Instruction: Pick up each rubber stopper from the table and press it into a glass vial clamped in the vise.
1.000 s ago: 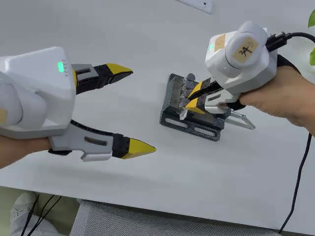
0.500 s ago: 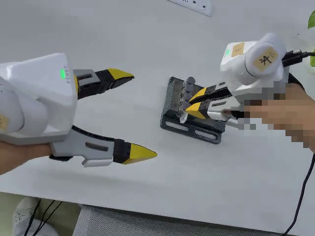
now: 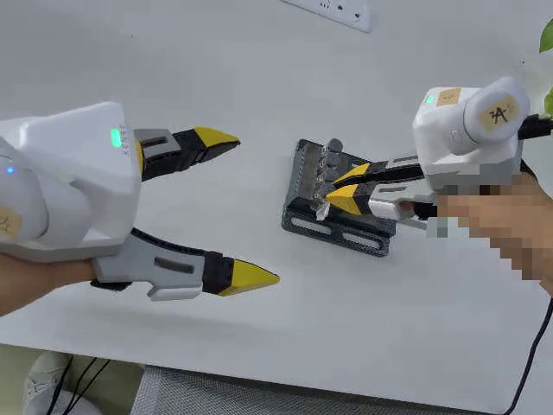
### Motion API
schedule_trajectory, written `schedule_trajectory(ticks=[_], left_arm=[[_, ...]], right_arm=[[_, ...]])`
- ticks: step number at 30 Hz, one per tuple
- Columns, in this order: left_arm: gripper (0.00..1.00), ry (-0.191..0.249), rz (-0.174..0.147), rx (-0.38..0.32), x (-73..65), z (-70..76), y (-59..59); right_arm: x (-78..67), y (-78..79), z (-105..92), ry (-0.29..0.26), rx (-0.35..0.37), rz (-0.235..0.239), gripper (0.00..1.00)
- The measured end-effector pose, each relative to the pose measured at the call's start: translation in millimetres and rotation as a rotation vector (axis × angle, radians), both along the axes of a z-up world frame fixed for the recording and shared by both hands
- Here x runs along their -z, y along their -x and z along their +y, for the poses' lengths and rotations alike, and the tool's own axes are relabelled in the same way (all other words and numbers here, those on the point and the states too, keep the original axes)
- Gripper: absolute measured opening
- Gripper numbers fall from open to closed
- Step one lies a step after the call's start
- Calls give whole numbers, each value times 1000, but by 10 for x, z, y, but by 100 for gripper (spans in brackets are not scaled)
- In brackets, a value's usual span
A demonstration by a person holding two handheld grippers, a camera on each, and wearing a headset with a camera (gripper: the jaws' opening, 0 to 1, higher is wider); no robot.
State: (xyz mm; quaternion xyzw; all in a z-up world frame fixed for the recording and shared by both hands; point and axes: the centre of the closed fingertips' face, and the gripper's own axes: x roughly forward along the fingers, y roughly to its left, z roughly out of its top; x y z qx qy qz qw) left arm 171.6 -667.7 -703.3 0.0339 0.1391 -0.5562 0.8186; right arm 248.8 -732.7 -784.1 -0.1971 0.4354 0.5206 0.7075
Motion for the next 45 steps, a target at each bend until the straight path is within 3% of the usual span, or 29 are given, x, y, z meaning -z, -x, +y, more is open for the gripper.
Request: schedule_trajectory(ticks=[8, 11, 12, 14, 19, 26, 32, 45], left_arm=[[81, 1, 3, -1, 13, 9, 4], [81, -1, 5, 0, 23, 11, 2], [81, 2, 6, -1, 21, 11, -1], [81, 1, 5, 1, 23, 7, -3], [81, 2, 7, 3, 25, 5, -4], [80, 3, 8, -2, 24, 15, -7], [80, -1, 10, -1, 45, 27, -5], [80, 4, 7, -3, 30, 14, -8]], right_arm=[[-49, 43, 14, -98, 106, 64, 4], [-8, 48, -30, -37, 51, 18, 4], [-35, 54, 13, -63, 72, 35, 4], [-48, 38, 20, -61, 70, 32, 4], [-38, 12, 11, -4, 12, -5, 4], [-16, 16, 23, 33, -25, -17, 4], [5, 5, 24, 116, -88, -53, 4], [13, 41, 20, 185, -134, -66, 5]])
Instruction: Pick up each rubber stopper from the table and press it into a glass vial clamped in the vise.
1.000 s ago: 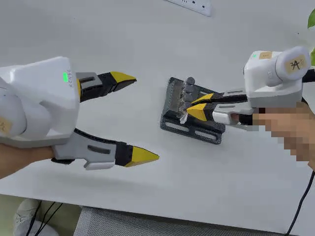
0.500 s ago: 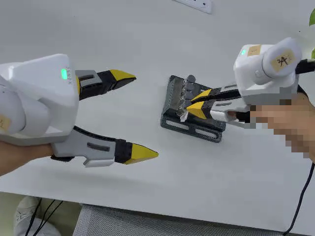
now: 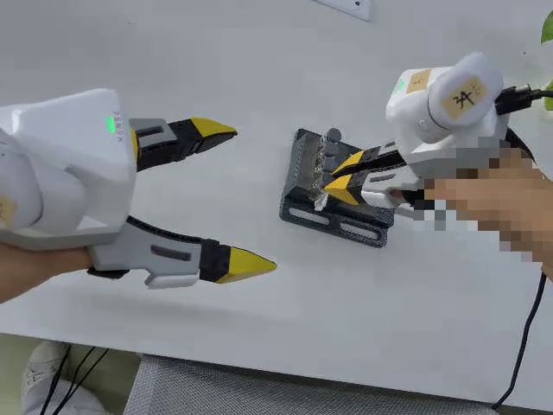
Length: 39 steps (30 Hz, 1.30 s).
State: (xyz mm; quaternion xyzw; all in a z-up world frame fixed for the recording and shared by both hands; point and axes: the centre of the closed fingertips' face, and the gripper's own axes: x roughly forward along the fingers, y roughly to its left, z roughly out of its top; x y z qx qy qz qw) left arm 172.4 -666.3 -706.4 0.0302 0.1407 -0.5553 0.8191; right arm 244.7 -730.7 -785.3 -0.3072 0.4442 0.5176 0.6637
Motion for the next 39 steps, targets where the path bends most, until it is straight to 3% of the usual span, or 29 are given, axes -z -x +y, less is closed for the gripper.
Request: schedule_trajectory(ticks=[20, 29, 39], left_arm=[[80, -1, -2, -3, -29, -13, 5], [79, 1, -2, -4, -11, 13, 6], [79, 0, -3, 3, -14, 2, 13]], right_arm=[[-16, 0, 0, -14, 17, 8, 9], [-150, -22, -11, -32, 17, -7, 6], [-110, -13, 32, -26, -5, -3, 3]])
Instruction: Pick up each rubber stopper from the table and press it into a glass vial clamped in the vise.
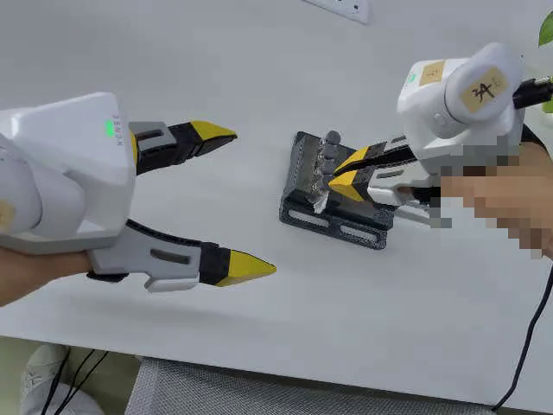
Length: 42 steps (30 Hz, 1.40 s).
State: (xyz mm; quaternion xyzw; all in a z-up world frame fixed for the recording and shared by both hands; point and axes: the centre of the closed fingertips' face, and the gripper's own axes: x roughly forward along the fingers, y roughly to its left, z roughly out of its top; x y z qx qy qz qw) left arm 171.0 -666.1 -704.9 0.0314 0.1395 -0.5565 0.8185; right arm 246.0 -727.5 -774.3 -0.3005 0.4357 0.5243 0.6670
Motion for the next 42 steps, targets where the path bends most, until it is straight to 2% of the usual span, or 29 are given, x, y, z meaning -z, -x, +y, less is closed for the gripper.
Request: schedule_trajectory(ticks=[22, 26, 42], left_arm=[[79, 7, 6, 2, 10, -3, -3], [79, 8, 6, 4, 19, -5, 1], [78, 17, 4, -2, 2, -11, -11]], right_arm=[[61, -8, 4, 14, -8, 7, 3], [61, -9, 1, 11, 1, 22, 3], [93, -20, 14, 108, -65, 38, 2]])
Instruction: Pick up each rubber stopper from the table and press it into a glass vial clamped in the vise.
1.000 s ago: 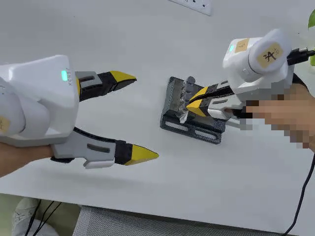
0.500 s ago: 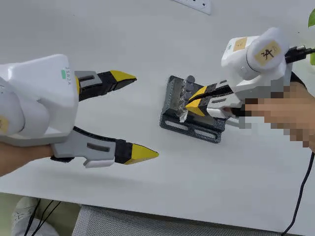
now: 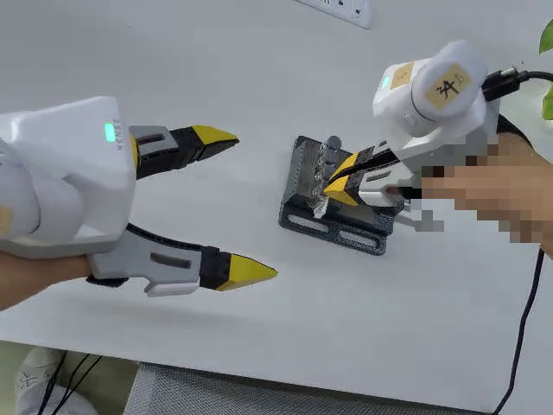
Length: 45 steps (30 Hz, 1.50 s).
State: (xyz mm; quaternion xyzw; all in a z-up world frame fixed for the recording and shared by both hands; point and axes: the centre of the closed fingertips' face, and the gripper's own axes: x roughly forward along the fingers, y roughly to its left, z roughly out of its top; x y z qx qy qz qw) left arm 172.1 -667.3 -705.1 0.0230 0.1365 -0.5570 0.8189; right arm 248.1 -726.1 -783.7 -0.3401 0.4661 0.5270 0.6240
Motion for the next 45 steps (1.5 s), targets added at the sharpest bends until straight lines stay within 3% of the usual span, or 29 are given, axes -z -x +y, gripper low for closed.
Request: schedule_trajectory(ticks=[13, 27, 38, 45], left_arm=[[78, 3, 0, -3, 1, -3, -2], [78, 6, -2, -2, -18, -34, -7], [78, 7, -4, 0, -26, -59, -6], [78, 8, -9, 2, -42, -78, -14]], right_arm=[[0, 25, 1, 65, -32, 39, 2], [13, 32, -11, 99, -55, 25, 1], [25, 26, -27, 115, -56, 40, 1], [37, 25, -20, 124, -69, 20, 1]])
